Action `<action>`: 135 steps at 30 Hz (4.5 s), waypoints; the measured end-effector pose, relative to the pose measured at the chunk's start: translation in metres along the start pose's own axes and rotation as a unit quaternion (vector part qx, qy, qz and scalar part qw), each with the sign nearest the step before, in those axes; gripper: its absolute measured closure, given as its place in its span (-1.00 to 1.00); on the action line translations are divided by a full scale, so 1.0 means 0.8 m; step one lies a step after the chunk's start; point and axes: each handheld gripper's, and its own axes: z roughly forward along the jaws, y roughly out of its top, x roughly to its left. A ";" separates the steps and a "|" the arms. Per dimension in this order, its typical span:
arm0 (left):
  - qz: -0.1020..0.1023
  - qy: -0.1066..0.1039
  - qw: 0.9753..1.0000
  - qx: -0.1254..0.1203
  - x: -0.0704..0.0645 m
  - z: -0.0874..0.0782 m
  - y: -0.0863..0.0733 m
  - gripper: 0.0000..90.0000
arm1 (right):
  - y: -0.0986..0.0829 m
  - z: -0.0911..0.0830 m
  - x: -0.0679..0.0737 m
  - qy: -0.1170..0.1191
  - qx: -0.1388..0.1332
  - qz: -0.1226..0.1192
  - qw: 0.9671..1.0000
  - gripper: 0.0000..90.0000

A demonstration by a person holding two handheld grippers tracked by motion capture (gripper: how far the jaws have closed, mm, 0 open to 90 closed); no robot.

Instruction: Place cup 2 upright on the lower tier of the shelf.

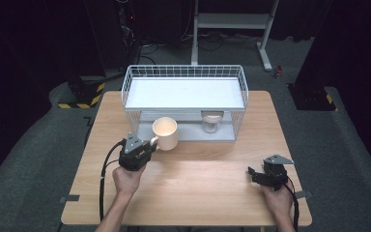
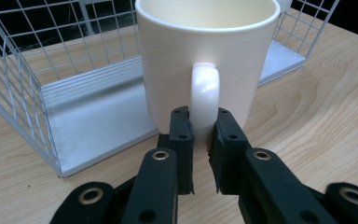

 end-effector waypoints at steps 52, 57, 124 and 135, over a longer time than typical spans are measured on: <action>-0.003 0.049 0.999 0.003 0.021 0.078 0.025 0.78 | 0.000 0.000 0.000 0.000 0.000 0.000 1.000 -0.39; -0.004 0.059 0.998 0.000 0.021 0.086 0.024 0.79 | 0.000 0.000 0.000 0.000 0.000 0.000 1.000 -0.39; -0.053 0.089 0.994 0.032 0.049 0.110 -0.006 -0.09 | 0.000 0.000 0.000 0.000 0.000 0.000 1.000 -0.39; -0.049 0.079 0.996 0.017 0.048 0.081 -0.006 -0.13 | 0.000 0.000 0.000 -0.001 0.000 0.000 1.000 -0.39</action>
